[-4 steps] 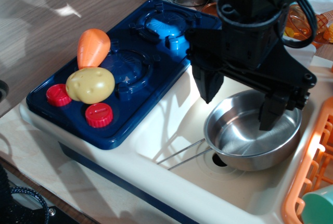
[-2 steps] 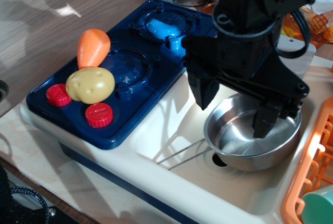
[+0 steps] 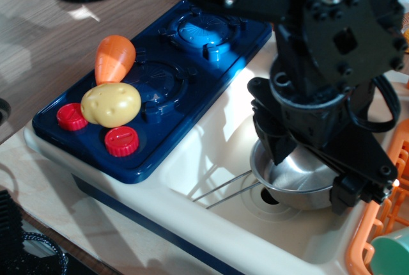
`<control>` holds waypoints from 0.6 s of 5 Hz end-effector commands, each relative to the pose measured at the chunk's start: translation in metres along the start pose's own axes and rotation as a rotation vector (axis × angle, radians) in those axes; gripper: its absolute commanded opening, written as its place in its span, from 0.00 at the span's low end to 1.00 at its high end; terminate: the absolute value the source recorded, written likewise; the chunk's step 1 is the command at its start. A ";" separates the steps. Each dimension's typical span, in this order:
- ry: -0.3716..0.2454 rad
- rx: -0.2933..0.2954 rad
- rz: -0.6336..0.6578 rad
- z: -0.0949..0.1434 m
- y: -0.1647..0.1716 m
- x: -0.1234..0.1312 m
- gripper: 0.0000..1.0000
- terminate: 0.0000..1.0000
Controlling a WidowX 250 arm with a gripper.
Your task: Put pan on stove from sink
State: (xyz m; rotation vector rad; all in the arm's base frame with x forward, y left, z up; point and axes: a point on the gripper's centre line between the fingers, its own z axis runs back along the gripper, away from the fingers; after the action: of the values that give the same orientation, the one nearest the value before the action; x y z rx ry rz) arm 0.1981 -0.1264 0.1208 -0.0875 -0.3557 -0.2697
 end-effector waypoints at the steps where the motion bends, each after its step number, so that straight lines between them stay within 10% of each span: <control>1: -0.050 -0.032 -0.045 -0.009 0.001 0.004 1.00 0.00; 3: -0.069 -0.065 -0.058 -0.025 0.009 0.001 1.00 0.00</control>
State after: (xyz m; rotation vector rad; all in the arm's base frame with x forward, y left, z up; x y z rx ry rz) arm 0.2080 -0.1167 0.0878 -0.1600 -0.4054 -0.3475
